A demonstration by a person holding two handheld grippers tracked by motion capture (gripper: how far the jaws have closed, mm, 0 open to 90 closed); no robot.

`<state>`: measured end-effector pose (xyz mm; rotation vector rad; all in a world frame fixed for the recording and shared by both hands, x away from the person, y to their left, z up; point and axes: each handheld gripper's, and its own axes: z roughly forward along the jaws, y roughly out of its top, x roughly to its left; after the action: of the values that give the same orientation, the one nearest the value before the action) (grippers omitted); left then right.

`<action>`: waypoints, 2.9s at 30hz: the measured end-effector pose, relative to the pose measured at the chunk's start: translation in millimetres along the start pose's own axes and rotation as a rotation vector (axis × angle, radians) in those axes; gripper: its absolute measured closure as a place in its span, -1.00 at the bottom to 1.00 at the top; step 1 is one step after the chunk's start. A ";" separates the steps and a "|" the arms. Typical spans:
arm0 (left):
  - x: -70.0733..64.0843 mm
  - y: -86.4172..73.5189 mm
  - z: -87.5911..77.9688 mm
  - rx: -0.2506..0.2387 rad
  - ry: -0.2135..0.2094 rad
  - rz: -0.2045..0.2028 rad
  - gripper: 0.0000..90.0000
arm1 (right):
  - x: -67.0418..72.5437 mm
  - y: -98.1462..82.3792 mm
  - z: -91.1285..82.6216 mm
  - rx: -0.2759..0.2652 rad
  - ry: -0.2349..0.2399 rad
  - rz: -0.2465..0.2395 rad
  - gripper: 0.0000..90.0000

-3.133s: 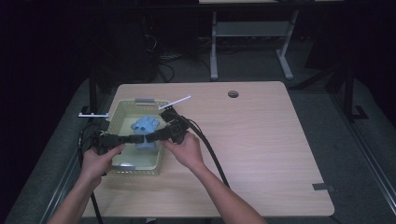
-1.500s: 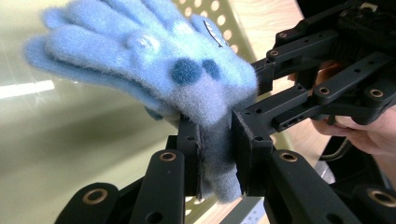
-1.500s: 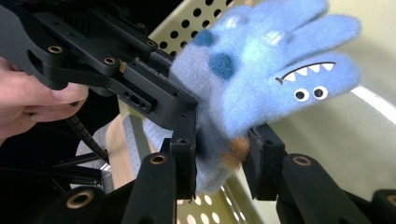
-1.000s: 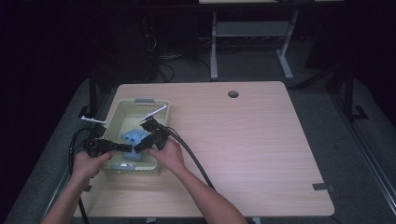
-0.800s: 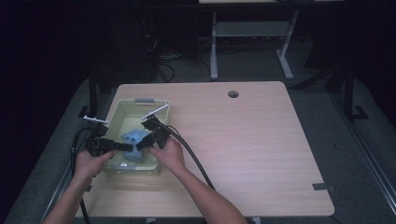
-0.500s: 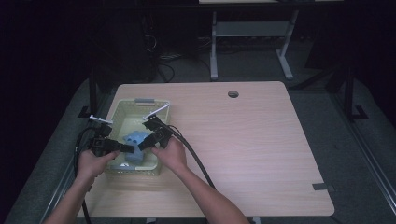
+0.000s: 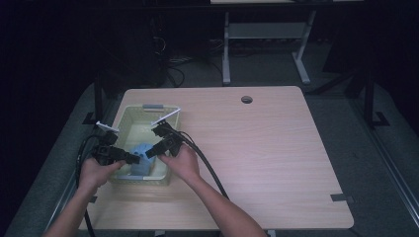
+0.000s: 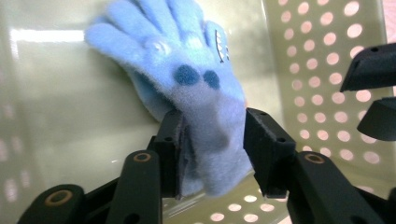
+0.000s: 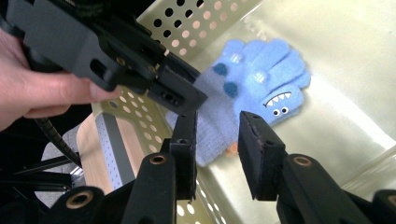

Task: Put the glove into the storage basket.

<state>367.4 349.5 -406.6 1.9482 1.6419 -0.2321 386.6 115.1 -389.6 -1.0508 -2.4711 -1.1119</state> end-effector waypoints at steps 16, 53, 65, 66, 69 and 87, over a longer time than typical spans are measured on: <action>-10.2 10.2 12.7 0.042 0.072 0.074 0.64 | 1.6 -0.2 -13.0 -0.024 0.004 -0.017 0.49; -21.6 11.7 2.7 0.002 0.067 0.123 0.11 | -4.4 -6.0 -37.1 -0.049 0.023 -0.035 0.35; -20.5 11.9 -15.6 -0.105 -0.013 0.104 0.00 | -8.7 -8.0 -50.4 -0.076 0.023 -0.035 0.26; -21.4 11.8 -17.5 -0.112 -0.012 0.110 0.00 | -8.6 -8.4 -51.8 -0.079 0.028 -0.029 0.25; -25.0 11.6 -21.0 -0.129 -0.022 0.120 -0.02 | -9.8 -9.3 -56.4 -0.087 0.031 -0.024 0.21; -46.5 10.1 -30.9 -0.209 -0.091 0.149 -0.09 | -18.2 -16.0 -84.2 -0.122 0.055 -0.028 0.05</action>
<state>359.3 325.7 -355.9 1.8623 1.3965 -0.0863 382.3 37.3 -349.6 -1.0070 -2.4089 -1.2965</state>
